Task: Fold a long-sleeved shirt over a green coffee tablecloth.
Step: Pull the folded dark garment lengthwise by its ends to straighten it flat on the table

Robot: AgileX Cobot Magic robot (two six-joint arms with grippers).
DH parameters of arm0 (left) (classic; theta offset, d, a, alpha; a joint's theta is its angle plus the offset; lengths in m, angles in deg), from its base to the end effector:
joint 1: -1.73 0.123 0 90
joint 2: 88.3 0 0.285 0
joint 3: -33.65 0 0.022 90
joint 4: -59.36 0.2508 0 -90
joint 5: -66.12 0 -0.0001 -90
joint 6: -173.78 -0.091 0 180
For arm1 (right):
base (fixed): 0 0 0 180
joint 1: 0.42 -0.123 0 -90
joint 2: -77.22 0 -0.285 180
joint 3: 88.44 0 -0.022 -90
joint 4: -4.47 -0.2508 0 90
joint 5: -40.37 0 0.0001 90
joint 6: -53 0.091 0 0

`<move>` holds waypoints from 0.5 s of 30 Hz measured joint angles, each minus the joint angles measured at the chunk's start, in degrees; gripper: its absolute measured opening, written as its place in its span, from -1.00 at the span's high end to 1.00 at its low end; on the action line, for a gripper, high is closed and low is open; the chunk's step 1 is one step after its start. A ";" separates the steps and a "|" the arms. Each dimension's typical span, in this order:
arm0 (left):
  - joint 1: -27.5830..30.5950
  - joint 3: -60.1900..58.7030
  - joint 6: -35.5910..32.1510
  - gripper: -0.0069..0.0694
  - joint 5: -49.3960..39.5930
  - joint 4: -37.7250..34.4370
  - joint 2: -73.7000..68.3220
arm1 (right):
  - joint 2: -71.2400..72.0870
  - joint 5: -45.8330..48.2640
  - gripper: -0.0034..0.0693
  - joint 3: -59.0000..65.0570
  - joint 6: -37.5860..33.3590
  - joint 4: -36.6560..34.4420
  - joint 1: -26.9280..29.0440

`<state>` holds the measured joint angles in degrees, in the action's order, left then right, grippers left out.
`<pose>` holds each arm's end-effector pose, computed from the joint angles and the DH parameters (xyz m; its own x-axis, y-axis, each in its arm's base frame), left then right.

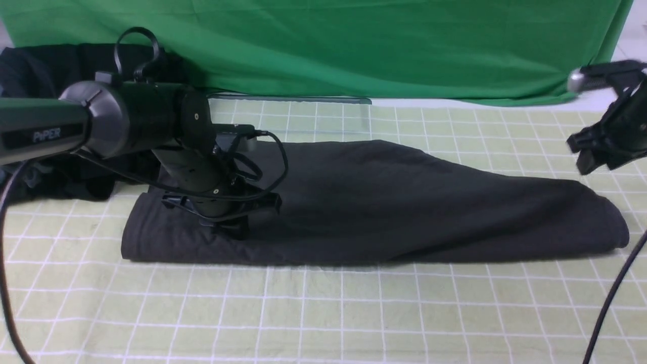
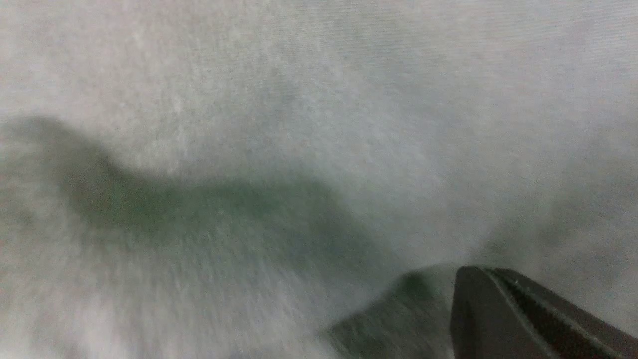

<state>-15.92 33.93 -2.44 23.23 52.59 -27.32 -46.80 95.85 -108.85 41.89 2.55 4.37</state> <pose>0.3766 -0.1275 0.1849 -0.9425 0.1407 -0.3032 0.1853 0.9749 -0.1236 0.4395 -0.0343 0.2366 -0.9294 -0.0967 -0.3562 -0.0895 0.9953 -0.0368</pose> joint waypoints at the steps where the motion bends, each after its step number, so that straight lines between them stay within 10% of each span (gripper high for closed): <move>1: 0.00 -0.07 0.00 0.83 0.00 0.00 0.00 | 0.29 0.44 -0.01 0.00 0.12 0.07 0.01; 6: 0.00 -0.12 1.01 0.83 0.06 1.69 5.21 | 4.57 8.78 0.13 1.19 1.84 0.44 2.17; 15: 0.66 -2.48 7.93 0.83 1.14 9.93 0.75 | 1.69 6.02 -0.50 8.99 0.50 -7.67 8.22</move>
<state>-15.26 31.45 5.48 24.38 62.52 -26.57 -45.11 101.88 -99.86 42.39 -5.12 12.59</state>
